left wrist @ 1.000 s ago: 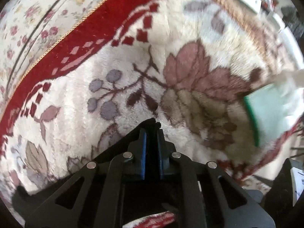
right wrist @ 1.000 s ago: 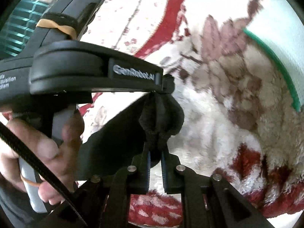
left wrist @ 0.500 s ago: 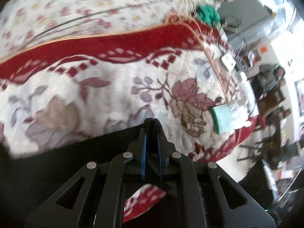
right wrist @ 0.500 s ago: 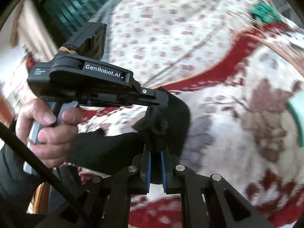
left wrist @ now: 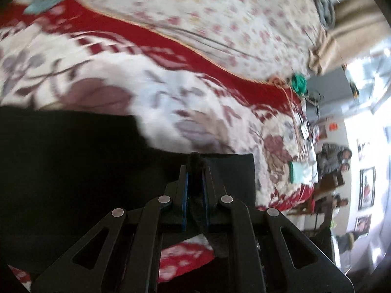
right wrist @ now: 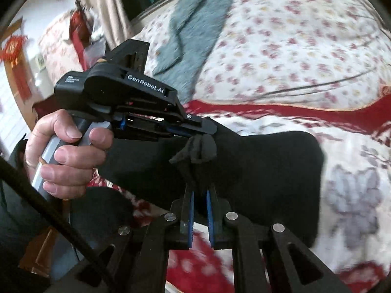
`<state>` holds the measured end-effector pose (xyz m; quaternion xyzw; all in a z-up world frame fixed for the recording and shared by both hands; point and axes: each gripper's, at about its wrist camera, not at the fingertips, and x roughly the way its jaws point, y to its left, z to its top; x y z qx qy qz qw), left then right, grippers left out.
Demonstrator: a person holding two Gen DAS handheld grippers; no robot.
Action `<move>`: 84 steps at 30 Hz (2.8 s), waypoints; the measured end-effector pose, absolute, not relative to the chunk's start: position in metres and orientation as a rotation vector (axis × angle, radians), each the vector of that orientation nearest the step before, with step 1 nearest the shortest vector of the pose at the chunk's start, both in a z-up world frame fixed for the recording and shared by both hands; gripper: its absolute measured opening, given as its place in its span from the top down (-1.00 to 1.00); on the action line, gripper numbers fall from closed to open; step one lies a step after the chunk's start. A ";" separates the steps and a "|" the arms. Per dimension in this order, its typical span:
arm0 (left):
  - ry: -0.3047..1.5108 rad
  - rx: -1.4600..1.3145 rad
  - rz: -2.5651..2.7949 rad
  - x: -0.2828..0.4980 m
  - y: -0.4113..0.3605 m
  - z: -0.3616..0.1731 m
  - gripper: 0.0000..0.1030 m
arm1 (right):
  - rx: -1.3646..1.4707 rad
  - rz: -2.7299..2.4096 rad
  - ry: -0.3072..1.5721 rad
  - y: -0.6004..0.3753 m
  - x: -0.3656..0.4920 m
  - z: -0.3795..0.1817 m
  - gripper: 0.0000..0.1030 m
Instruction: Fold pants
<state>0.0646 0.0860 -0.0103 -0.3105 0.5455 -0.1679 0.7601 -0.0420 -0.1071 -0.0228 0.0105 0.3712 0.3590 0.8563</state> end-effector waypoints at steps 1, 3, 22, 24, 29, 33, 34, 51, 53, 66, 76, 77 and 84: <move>1.187 -0.693 -0.351 0.063 0.096 -0.014 0.83 | -0.005 0.744 0.781 -0.094 -0.042 -0.027 0.84; 1.187 -0.715 -0.335 0.064 0.107 -0.021 0.83 | -0.038 0.734 0.778 -0.076 -0.042 -0.036 0.84; 1.026 -0.964 -0.179 0.058 0.177 -0.043 0.47 | -0.214 0.593 0.763 -0.016 -0.048 -0.063 0.68; 0.939 -1.014 -0.170 0.048 0.189 -0.035 0.40 | -0.199 0.610 0.741 -0.019 -0.053 -0.061 0.59; 0.824 -1.109 -0.353 0.033 0.181 -0.020 0.16 | -0.113 0.740 0.697 -0.033 -0.071 -0.041 0.55; 0.887 -1.121 -0.436 0.031 0.152 -0.024 0.11 | -0.143 0.806 0.617 -0.061 -0.108 -0.022 0.53; 0.909 -1.120 -0.453 0.031 0.144 -0.027 0.10 | -0.159 0.780 0.594 -0.074 -0.117 -0.020 0.50; 1.106 -0.820 -0.281 0.025 0.088 -0.052 0.16 | 0.010 0.750 0.790 -0.171 -0.019 -0.044 0.44; 1.104 -0.838 -0.285 0.029 0.090 -0.054 0.16 | 0.043 0.773 0.876 -0.174 -0.013 -0.073 0.43; 1.094 -0.860 -0.291 0.028 0.092 -0.054 0.16 | 0.035 0.735 0.899 -0.174 0.003 -0.044 0.38; 1.092 -0.876 -0.296 0.029 0.093 -0.055 0.16 | 0.007 0.671 0.965 -0.154 0.069 -0.054 0.28; 1.093 -0.875 -0.296 0.029 0.093 -0.056 0.16 | -0.007 0.655 0.987 -0.152 0.070 -0.047 0.29; 1.092 -0.873 -0.296 0.028 0.093 -0.056 0.16 | 0.133 0.589 0.877 -0.164 0.074 -0.016 0.05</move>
